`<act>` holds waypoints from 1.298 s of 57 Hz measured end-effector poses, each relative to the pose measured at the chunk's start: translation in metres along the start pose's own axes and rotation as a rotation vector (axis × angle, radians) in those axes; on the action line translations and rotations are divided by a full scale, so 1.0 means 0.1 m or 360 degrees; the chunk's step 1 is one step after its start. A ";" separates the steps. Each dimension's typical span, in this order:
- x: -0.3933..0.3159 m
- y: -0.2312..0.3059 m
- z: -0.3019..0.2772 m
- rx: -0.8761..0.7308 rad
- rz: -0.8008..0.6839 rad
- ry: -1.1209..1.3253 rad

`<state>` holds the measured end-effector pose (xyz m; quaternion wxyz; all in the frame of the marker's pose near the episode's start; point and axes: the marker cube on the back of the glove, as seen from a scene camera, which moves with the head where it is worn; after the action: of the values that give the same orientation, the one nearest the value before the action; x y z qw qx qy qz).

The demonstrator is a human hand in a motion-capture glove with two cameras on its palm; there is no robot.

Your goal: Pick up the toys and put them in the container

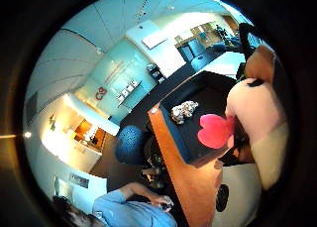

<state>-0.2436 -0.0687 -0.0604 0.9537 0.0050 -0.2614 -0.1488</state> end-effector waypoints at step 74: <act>2.63 1.01 1.98 -0.0893 0.0766 0.0431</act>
<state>-0.0990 -0.0338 0.2500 0.9514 -0.2979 -0.0762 0.0155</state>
